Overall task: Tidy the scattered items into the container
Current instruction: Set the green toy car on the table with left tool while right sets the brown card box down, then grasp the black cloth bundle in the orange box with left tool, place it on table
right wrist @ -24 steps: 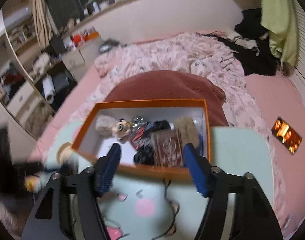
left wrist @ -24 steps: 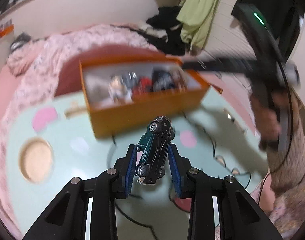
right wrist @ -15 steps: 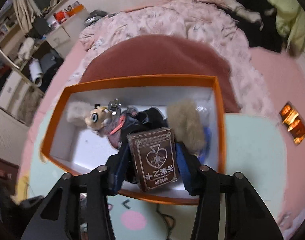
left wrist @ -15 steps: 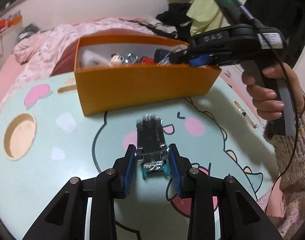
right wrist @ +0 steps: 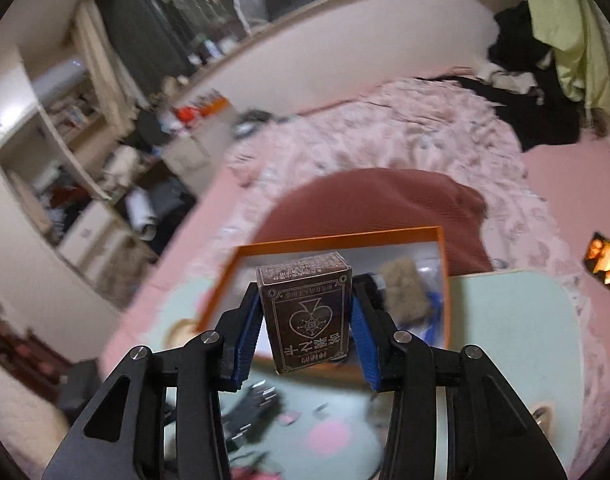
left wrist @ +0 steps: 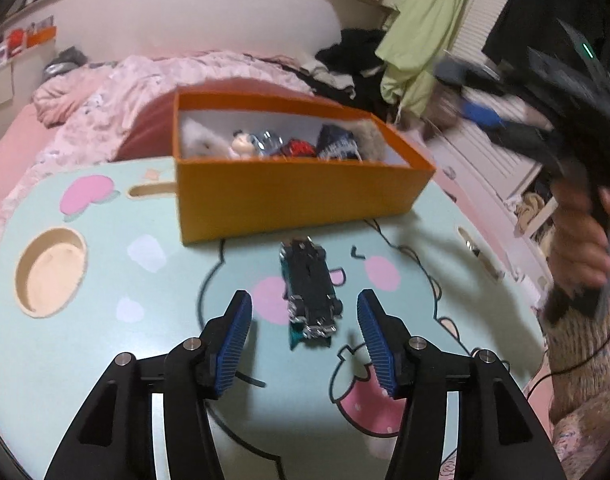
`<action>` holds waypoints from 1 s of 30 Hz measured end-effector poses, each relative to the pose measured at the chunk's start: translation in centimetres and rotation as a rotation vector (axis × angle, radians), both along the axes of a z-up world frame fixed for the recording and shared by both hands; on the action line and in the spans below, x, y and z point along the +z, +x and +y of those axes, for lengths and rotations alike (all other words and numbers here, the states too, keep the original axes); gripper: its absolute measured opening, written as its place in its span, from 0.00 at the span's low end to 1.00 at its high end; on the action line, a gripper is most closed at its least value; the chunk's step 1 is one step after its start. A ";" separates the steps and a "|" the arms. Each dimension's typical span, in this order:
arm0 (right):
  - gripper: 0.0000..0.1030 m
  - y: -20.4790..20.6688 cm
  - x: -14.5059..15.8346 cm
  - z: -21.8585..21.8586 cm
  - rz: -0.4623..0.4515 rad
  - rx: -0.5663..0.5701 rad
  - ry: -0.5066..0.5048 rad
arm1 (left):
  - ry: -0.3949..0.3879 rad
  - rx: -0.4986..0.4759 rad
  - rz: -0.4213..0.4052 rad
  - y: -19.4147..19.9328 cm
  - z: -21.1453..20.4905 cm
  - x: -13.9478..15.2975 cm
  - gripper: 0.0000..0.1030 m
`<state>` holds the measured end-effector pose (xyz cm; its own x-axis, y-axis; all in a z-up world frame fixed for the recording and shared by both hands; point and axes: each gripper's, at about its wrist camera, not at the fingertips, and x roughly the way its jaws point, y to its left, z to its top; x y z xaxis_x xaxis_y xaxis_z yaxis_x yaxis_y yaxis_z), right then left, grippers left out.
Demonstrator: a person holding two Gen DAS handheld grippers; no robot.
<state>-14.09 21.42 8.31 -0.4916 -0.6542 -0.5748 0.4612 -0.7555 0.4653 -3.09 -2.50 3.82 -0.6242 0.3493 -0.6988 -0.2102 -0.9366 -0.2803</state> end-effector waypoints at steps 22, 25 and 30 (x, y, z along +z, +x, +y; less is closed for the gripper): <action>0.74 5.2 -9.4 -1.0 -0.207 -0.048 0.051 | -0.118 -0.125 -0.046 -13.6 6.7 5.8 0.72; 0.74 5.2 -9.7 -0.6 -0.199 -0.058 0.057 | -0.162 -0.150 -0.098 -16.2 8.7 4.3 0.65; 0.74 5.1 -10.0 -0.3 -0.198 -0.065 0.048 | -0.236 -0.169 -0.194 -18.8 10.4 1.4 0.28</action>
<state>-8.96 21.10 -1.74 -0.4063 -0.5945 -0.6939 0.3140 -0.8040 0.5050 -21.86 7.86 5.20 -0.4189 0.2508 -0.8727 -0.3319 -0.9369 -0.1099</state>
